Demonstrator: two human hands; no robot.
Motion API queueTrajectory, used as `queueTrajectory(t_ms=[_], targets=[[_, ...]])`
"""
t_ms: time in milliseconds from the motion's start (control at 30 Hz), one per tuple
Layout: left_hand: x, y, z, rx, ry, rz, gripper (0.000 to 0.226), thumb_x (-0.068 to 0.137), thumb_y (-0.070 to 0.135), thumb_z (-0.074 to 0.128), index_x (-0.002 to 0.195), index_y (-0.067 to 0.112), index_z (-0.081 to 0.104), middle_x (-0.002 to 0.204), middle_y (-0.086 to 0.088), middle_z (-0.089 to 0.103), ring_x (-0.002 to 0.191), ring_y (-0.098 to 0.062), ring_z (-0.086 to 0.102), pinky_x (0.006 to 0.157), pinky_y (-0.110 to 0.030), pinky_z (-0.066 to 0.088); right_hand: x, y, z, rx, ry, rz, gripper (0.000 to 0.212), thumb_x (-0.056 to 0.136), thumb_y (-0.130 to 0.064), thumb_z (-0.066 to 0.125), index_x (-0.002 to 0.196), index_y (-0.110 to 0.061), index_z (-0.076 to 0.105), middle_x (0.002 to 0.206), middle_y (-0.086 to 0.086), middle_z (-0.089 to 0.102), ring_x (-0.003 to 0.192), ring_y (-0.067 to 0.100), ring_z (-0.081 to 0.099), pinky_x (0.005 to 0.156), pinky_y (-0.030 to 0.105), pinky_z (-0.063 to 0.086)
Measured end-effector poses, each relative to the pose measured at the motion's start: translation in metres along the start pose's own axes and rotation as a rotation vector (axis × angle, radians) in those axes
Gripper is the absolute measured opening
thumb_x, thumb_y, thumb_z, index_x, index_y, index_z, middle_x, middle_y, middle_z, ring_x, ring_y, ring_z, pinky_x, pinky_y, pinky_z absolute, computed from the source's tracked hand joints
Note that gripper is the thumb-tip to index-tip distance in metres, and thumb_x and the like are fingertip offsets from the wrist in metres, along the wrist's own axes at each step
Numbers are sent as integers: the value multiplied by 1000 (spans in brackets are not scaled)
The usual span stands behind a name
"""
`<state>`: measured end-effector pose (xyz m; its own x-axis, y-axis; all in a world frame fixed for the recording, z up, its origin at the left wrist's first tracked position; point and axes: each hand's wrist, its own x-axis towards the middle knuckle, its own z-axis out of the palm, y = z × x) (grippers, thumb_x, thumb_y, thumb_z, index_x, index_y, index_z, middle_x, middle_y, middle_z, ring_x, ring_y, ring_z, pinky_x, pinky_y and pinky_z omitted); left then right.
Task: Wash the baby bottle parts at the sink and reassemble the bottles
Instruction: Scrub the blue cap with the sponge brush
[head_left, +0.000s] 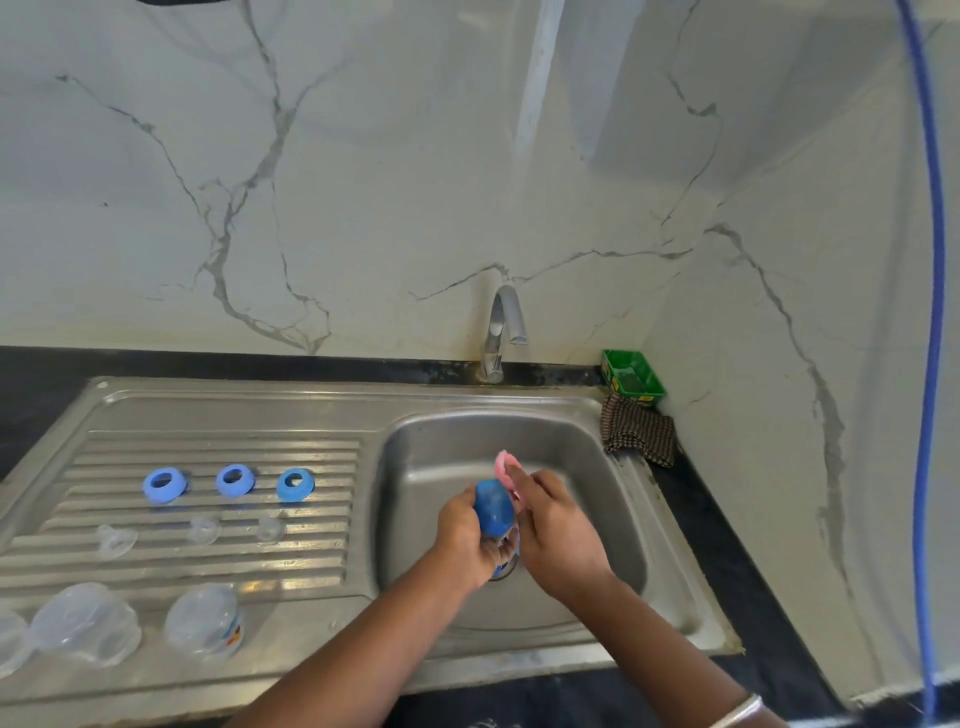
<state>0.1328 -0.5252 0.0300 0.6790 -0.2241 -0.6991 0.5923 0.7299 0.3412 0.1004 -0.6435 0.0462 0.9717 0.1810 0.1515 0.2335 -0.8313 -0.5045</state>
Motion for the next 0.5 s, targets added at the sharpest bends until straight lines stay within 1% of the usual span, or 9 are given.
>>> queueTrajectory(t_ms=[67, 100, 133, 200, 233, 300, 333, 433, 500], targets=[[-4, 3, 2, -16, -11, 13, 49, 102, 50, 41, 112, 6, 60, 87, -14, 65, 74, -26, 62, 69, -37, 50, -3, -4, 0, 48, -29, -40, 60, 99, -19, 46, 154, -37, 30, 121, -7, 50, 99, 22, 61, 71, 45, 55], [-5, 6, 2, -30, -41, 14, 55, 99, 57, 43, 105, 6, 62, 83, -13, 66, 71, -26, 63, 66, -36, 51, -6, -5, 1, 70, -39, -53, 61, 98, -18, 46, 155, -34, 30, 122, -7, 51, 101, 23, 62, 74, 47, 56], [-8, 8, 1, -28, -75, 17, 55, 96, 59, 47, 98, 7, 63, 79, -11, 66, 68, -24, 64, 62, -34, 52, -8, -6, 2, 83, -43, -64, 62, 98, -18, 46, 155, -33, 30, 124, -7, 50, 103, 23, 62, 77, 48, 56], [-12, 8, -1, 0, -125, 36, 41, 95, 48, 55, 89, 9, 65, 71, -7, 67, 60, -21, 65, 56, -29, 52, -13, -4, 4, 81, -44, -80, 63, 96, -20, 45, 156, -33, 28, 125, -8, 49, 103, 24, 62, 78, 49, 56], [-12, 8, -2, 4, -135, 40, 37, 96, 43, 55, 87, 9, 65, 68, -7, 67, 57, -20, 65, 54, -27, 53, -16, -5, 4, 71, -44, -95, 64, 96, -20, 46, 156, -34, 27, 125, -8, 48, 101, 24, 62, 76, 49, 56], [-13, 7, -4, -11, -115, 30, 43, 97, 46, 52, 85, 6, 64, 64, -9, 66, 53, -21, 65, 51, -27, 53, -22, -5, 5, 44, -48, -147, 66, 95, -18, 47, 155, -39, 27, 123, -10, 47, 94, 23, 62, 68, 46, 57], [-13, 8, -4, -13, -97, 24, 48, 97, 50, 52, 85, 5, 63, 64, -11, 65, 55, -22, 65, 53, -28, 54, -25, -5, 4, 24, -45, -180, 67, 95, -17, 47, 154, -42, 28, 122, -12, 47, 93, 21, 61, 64, 43, 56], [-11, 10, -8, 25, -49, -7, 58, 95, 58, 51, 90, 1, 61, 69, -17, 65, 66, -28, 64, 65, -37, 54, -37, -1, 2, -31, -30, -236, 69, 92, -16, 51, 151, -44, 32, 124, -15, 50, 96, 18, 60, 55, 36, 56], [-10, 7, -10, 80, -29, -13, 56, 98, 56, 48, 94, 1, 60, 69, -18, 68, 60, -29, 67, 56, -34, 58, -42, 5, 2, -52, -23, -215, 69, 90, -16, 52, 151, -43, 35, 122, -14, 52, 95, 17, 61, 52, 35, 55]])
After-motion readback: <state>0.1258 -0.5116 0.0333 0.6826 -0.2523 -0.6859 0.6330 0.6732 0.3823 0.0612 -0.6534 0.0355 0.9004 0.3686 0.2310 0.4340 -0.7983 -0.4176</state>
